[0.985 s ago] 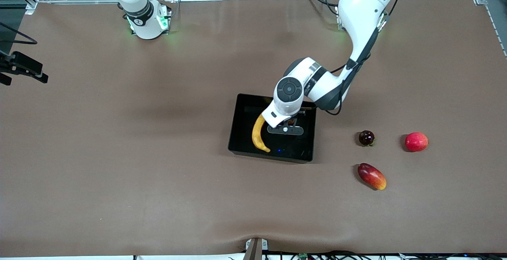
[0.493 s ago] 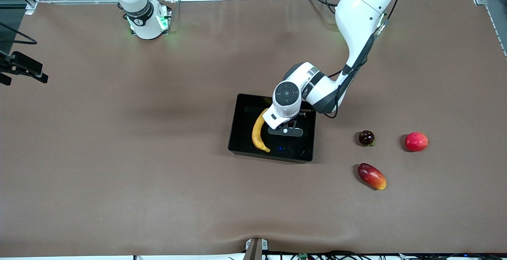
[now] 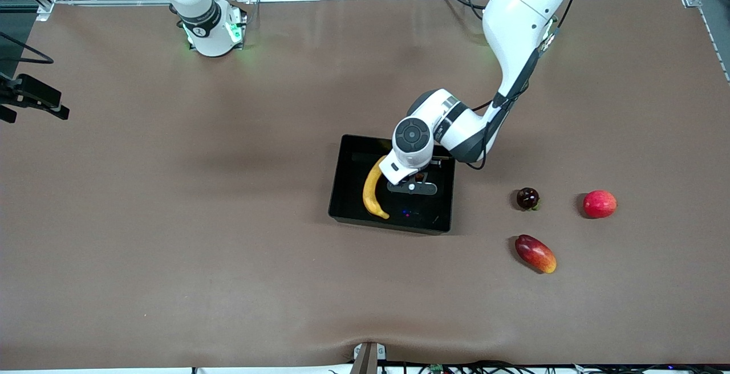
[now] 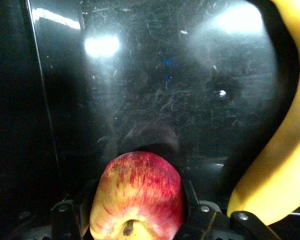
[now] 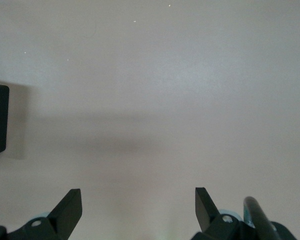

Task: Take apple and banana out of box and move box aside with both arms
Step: 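Carry the apple out of the tray and lower it beside the mango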

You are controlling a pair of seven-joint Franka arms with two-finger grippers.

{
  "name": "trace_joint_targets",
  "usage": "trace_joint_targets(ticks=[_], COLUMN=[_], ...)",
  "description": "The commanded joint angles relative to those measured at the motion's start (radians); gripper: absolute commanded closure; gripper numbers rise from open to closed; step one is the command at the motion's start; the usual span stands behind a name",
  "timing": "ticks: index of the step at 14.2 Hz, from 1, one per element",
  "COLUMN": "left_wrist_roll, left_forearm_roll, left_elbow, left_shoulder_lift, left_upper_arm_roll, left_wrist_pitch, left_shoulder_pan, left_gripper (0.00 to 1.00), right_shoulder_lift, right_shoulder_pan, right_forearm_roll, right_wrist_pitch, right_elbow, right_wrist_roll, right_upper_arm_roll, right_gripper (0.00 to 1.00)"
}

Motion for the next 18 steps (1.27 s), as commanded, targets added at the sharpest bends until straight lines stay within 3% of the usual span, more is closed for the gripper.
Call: trace_joint_targets(ticks=[1, 7, 10, 14, 18], left_wrist_roll=[-0.002, 0.036, 0.143, 0.356, 0.646], left_forearm_roll=[0.018, 0.003, -0.019, -0.051, -0.036], left_elbow=[-0.001, 0.122, 0.123, 0.123, 0.123], left_shoulder_lift=[-0.035, -0.088, -0.163, -0.239, -0.239], left_upper_arm_roll=[0.000, 0.002, -0.003, 0.002, 0.006], left_wrist_pitch=[-0.032, -0.045, -0.095, -0.183, -0.189], left_shoulder_pan=[0.001, 0.031, 0.106, 0.229, 0.378], left_gripper=[1.00, 1.00, 1.00, 1.00, 1.00], right_shoulder_lift=[0.004, 0.004, 0.004, 0.017, 0.017], right_shoulder_pan=[-0.010, -0.009, -0.009, -0.013, -0.010], right_forearm_roll=[-0.007, -0.007, -0.007, -0.011, -0.011], right_wrist_pitch=[-0.001, -0.001, 0.000, 0.000, 0.000], right_elbow=[0.012, 0.012, 0.012, 0.014, 0.014], right_wrist_roll=[0.000, 0.000, 0.000, -0.008, -0.009], right_upper_arm_roll=[0.010, 0.010, 0.010, 0.010, 0.010], right_gripper=[0.00, 0.00, 0.00, 0.00, 0.00])
